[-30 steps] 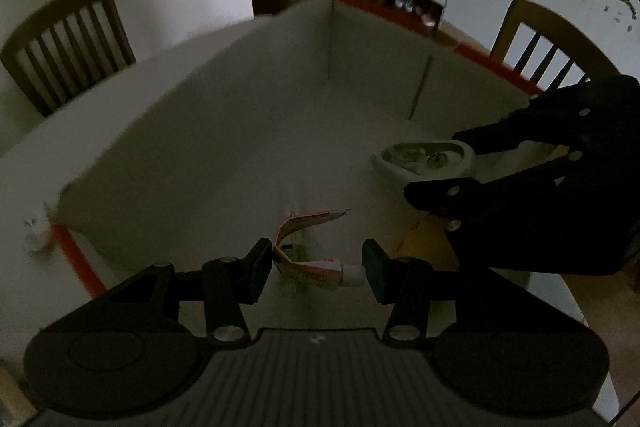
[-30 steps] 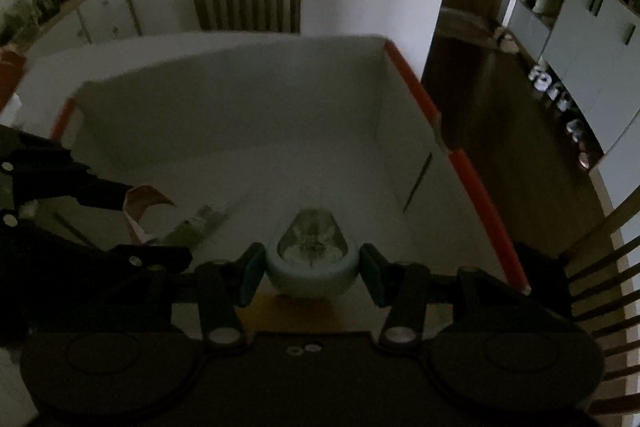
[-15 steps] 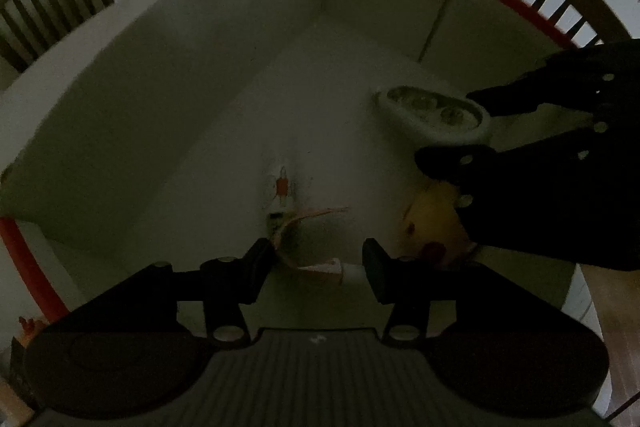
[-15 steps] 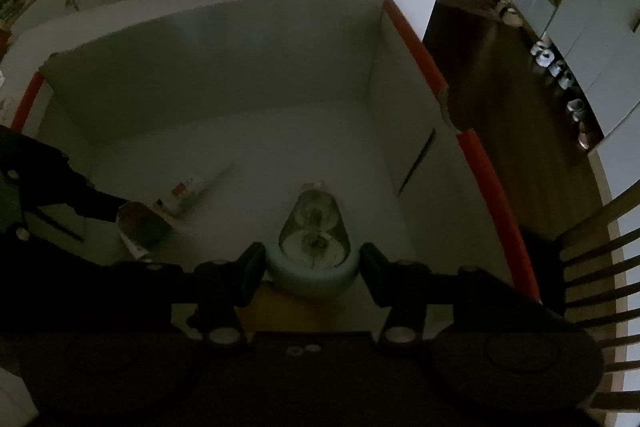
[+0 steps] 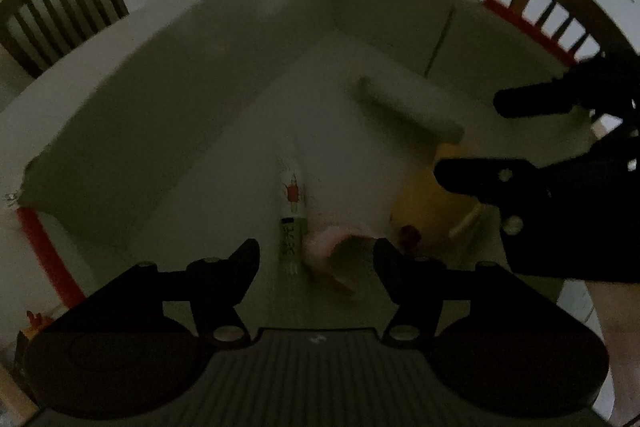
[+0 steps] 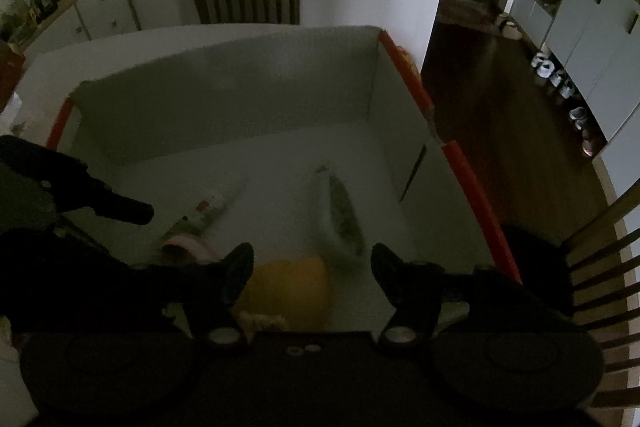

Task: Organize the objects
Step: 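Open the left gripper to release the tube while the right gripper releases the white device in the box, then withdraw both grippers from the red box back over the table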

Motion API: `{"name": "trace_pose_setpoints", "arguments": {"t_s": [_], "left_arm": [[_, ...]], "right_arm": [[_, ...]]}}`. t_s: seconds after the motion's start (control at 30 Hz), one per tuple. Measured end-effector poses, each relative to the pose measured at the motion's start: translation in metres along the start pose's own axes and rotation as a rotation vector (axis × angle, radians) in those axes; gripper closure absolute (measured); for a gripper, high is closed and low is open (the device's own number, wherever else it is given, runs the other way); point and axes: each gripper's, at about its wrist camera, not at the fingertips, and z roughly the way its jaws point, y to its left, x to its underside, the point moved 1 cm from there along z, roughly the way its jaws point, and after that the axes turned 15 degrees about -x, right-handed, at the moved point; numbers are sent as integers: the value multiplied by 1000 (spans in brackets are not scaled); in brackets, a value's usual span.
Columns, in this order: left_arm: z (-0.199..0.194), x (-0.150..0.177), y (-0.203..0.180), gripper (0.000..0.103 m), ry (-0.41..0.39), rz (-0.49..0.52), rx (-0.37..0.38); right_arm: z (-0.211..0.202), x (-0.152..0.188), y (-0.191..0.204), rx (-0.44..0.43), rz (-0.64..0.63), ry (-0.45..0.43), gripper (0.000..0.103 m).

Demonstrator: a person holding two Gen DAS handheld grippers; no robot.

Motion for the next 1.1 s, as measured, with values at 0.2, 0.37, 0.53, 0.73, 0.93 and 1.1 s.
{"name": "trace_pose_setpoints", "arguments": {"t_s": [0.2,0.37,0.53,0.73,0.93,1.1], "left_arm": [[-18,13,10,41,-53,-34,10],[-40,17,14,41,-122,-56,29],[-65,18,22,41,-192,-100,49],[-91,34,38,41,-258,-136,62],[-118,56,55,41,-333,-159,63],[-137,77,68,37,-373,-162,62]], "right_arm": [[-26,1,7,-12,6,-55,33],[-47,3,19,-23,-5,-96,31],[-70,4,38,-32,-23,-143,30],[-92,9,59,-32,-47,-183,29],[-109,14,82,-19,-65,-244,15],[-113,21,102,-5,-66,-298,7]]}}
